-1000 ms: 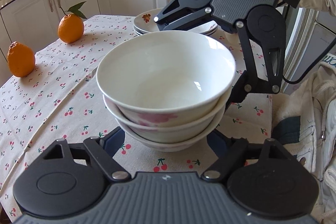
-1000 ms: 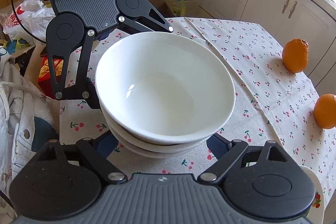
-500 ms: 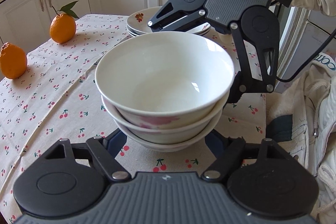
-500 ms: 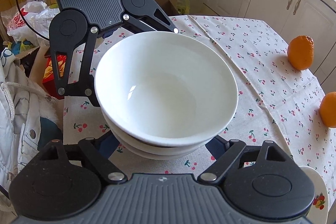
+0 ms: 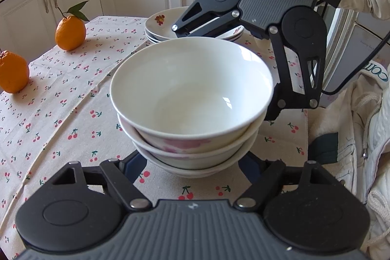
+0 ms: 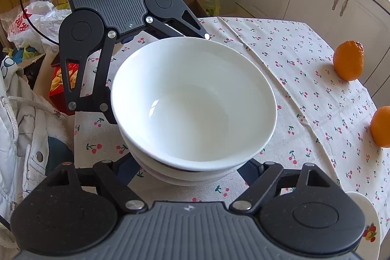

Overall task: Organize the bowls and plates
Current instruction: 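Lift the bowl stack with both grippers and carry it over the plate stack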

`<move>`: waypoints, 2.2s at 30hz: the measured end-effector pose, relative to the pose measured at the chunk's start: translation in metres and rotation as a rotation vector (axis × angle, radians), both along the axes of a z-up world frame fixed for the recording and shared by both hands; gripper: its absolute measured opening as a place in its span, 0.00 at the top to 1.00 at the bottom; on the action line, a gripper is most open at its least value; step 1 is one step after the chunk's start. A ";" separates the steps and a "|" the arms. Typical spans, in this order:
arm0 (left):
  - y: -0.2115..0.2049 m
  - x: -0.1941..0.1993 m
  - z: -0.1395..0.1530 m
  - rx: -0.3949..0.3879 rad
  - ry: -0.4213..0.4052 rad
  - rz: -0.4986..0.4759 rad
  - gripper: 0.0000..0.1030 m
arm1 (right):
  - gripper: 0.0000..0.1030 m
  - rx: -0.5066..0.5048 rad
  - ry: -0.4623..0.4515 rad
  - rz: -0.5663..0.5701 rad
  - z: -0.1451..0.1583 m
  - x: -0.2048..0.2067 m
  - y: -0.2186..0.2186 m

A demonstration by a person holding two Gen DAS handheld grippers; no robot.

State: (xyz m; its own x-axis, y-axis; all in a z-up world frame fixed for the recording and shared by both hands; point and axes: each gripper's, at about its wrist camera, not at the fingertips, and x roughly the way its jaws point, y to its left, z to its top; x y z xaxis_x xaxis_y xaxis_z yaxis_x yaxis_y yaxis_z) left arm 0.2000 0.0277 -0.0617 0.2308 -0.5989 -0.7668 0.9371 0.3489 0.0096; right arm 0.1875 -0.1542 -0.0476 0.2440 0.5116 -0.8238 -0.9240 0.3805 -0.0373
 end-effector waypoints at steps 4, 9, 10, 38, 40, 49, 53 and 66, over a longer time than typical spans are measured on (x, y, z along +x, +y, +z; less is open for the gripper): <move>-0.001 -0.002 0.003 -0.002 -0.002 0.003 0.21 | 0.15 0.005 0.005 0.000 0.002 0.000 -0.003; -0.003 -0.003 0.010 -0.007 -0.014 0.009 0.21 | 0.14 0.021 0.008 -0.002 0.009 0.002 -0.009; -0.005 -0.004 0.012 -0.008 -0.018 0.012 0.21 | 0.14 0.023 0.003 -0.002 0.010 0.002 -0.011; -0.120 0.040 0.048 -0.048 -0.099 -0.091 0.21 | 0.14 0.012 -0.100 -0.139 0.054 0.021 -0.135; -0.131 0.047 0.045 -0.049 -0.101 -0.106 0.21 | 0.14 0.009 -0.098 -0.161 0.053 0.024 -0.145; -0.166 0.068 0.028 -0.054 -0.087 -0.158 0.21 | 0.14 -0.009 -0.087 -0.236 0.037 0.035 -0.179; -0.177 0.075 0.021 -0.050 -0.074 -0.168 0.21 | 0.14 -0.014 -0.073 -0.254 0.030 0.039 -0.187; -0.188 0.080 0.012 -0.041 -0.056 -0.177 0.21 | 0.14 0.000 -0.042 -0.285 0.020 0.045 -0.199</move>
